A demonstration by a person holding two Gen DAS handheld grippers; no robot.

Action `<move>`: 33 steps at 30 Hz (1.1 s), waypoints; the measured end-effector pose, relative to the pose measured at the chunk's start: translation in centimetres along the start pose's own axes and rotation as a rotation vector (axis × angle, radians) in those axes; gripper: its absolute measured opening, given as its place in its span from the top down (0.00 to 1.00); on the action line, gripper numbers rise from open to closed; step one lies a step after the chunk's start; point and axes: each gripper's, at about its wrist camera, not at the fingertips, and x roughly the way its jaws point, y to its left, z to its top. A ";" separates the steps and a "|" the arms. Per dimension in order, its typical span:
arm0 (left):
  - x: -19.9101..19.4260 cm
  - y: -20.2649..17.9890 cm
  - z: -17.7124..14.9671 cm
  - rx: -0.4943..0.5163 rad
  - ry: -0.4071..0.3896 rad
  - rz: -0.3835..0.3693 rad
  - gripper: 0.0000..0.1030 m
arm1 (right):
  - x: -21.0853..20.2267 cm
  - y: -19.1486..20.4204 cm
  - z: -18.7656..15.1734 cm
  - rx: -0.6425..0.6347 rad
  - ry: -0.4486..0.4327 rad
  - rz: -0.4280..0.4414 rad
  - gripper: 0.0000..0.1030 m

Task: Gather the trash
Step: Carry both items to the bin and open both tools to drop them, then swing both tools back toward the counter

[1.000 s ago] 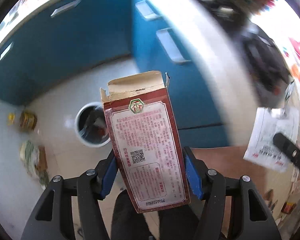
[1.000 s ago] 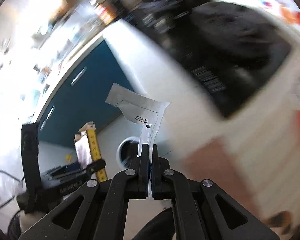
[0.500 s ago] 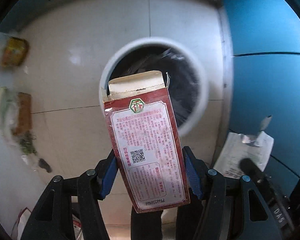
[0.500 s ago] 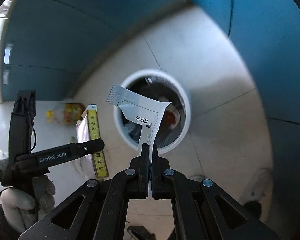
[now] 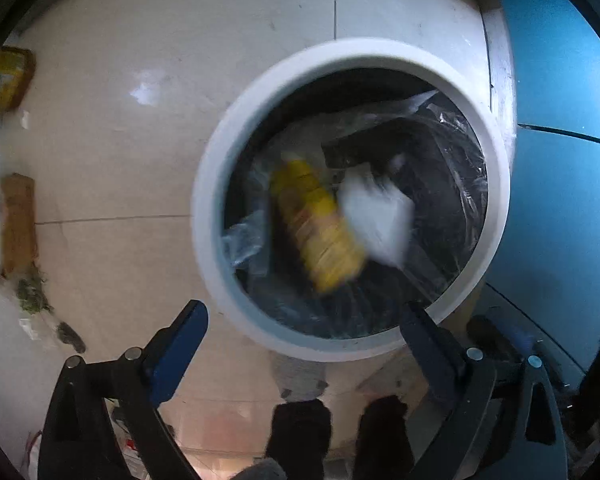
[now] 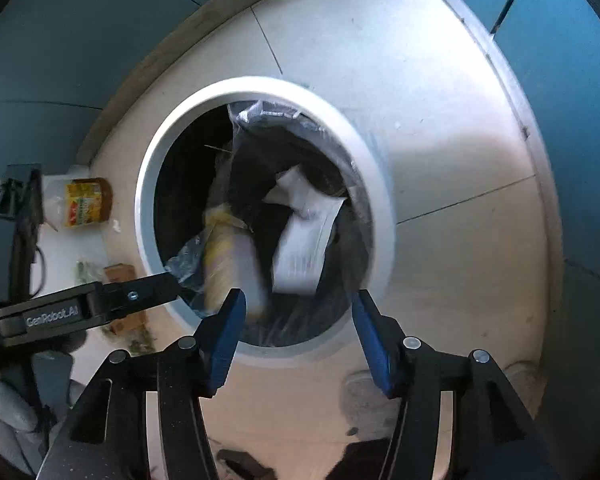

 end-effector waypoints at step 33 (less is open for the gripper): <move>-37.9 -6.3 -32.4 0.050 -0.595 0.258 0.05 | -44.1 10.6 -20.8 -0.219 -0.336 -0.202 0.02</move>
